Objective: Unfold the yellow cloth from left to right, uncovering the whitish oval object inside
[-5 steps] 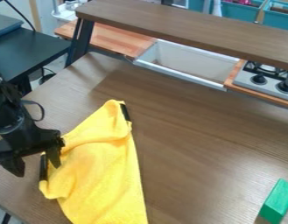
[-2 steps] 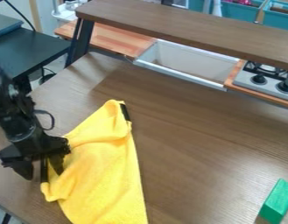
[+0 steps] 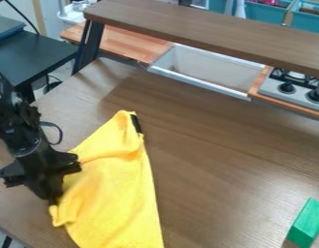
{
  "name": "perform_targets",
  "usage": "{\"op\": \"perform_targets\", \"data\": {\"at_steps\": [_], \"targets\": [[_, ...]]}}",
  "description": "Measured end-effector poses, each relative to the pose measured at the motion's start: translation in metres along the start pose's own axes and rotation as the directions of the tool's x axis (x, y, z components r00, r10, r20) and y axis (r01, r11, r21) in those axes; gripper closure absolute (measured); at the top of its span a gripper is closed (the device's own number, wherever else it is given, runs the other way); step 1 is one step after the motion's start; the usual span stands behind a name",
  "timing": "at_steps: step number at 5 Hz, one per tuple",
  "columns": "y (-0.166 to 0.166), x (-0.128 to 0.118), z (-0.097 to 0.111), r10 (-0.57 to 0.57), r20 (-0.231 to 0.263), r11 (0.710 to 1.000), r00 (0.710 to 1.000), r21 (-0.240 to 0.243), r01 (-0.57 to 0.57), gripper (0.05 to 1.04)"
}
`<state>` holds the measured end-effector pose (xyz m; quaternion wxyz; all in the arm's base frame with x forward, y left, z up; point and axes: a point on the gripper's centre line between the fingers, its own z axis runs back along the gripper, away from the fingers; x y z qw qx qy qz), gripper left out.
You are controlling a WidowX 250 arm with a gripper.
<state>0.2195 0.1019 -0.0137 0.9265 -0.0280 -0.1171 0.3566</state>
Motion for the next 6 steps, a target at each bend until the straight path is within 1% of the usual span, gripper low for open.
{"op": "perform_targets", "data": {"at_steps": [1,2,3,4,5,6], "targets": [[-0.011,0.006,0.019,0.036,-0.034,0.999,0.999,-0.037,-0.037,1.011],[-0.03,0.011,0.037,0.055,-0.085,0.996,0.995,-0.072,-0.061,1.027],[-0.048,0.022,0.05,0.095,-0.117,0.99,0.988,-0.09,-0.106,1.028],[-0.062,0.027,0.053,0.137,-0.142,0.988,0.98,-0.055,-0.146,1.028],[-0.064,0.026,0.05,0.161,-0.181,0.987,0.97,0.02,-0.16,1.028],[-0.066,0.023,0.052,0.16,-0.212,0.987,0.964,0.02,-0.159,1.029]]}}
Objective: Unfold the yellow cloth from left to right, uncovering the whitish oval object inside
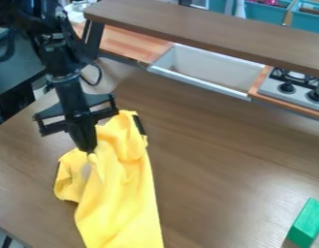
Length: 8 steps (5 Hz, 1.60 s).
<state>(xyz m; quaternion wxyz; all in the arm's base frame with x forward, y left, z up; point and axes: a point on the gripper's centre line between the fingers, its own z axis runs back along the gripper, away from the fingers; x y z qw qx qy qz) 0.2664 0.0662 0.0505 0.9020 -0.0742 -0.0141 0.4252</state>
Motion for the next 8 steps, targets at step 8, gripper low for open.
{"op": "perform_targets", "data": {"at_steps": [8], "targets": [[-0.16,-0.012,0.029,0.079,-0.023,0.976,0.997,-0.202,-0.082,1.029]]}}
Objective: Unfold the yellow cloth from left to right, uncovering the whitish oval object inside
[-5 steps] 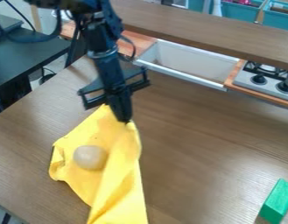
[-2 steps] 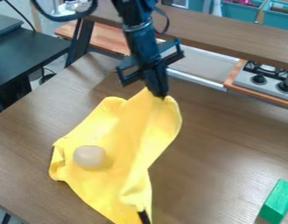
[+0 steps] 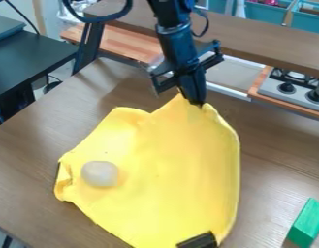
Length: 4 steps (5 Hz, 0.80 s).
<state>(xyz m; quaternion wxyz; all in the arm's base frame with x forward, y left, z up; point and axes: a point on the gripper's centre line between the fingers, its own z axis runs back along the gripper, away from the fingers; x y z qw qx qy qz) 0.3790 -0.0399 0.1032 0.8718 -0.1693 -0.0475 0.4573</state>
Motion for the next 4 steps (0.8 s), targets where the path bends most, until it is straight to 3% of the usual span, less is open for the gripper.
{"op": "perform_targets", "data": {"at_steps": [2,4], "targets": [[-0.014,0.008,-0.023,-0.002,0.038,1.0,0.999,0.016,0.001,1.029],[-0.026,0.004,-0.062,-0.033,0.05,0.998,0.998,0.054,0.03,1.029]]}}
